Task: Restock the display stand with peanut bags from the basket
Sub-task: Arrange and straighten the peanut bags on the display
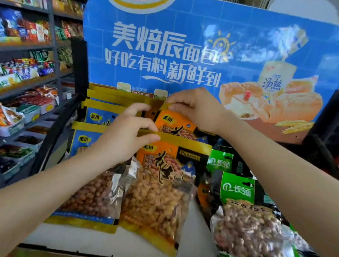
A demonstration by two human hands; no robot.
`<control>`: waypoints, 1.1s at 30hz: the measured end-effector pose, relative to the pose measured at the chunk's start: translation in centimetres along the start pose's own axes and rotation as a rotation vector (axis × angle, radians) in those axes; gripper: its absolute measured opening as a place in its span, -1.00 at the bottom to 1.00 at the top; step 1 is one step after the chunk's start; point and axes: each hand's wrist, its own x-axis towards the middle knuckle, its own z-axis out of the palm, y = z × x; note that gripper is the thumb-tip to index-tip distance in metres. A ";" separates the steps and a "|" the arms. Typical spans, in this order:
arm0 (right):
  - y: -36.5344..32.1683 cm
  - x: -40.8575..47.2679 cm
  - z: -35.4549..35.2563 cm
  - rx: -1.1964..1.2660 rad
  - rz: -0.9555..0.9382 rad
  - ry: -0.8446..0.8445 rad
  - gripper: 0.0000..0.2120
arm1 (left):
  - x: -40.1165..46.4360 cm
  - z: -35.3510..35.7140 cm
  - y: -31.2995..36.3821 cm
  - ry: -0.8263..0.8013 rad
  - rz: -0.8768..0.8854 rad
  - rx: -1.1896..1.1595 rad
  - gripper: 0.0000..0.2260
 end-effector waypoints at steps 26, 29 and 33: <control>2.7 -6.8 6.4 -0.466 0.276 -0.958 -0.75 | 0.4 3.4 -3.3 0.028 0.037 0.250 -0.80; 3.6 -6.6 4.9 -0.396 0.254 -0.909 -0.76 | 0.4 2.9 -3.1 0.100 0.028 0.170 -0.86; 5.1 -7.2 0.9 -0.213 0.331 -0.597 -0.72 | 0.1 1.4 -1.3 0.338 0.241 0.134 -0.85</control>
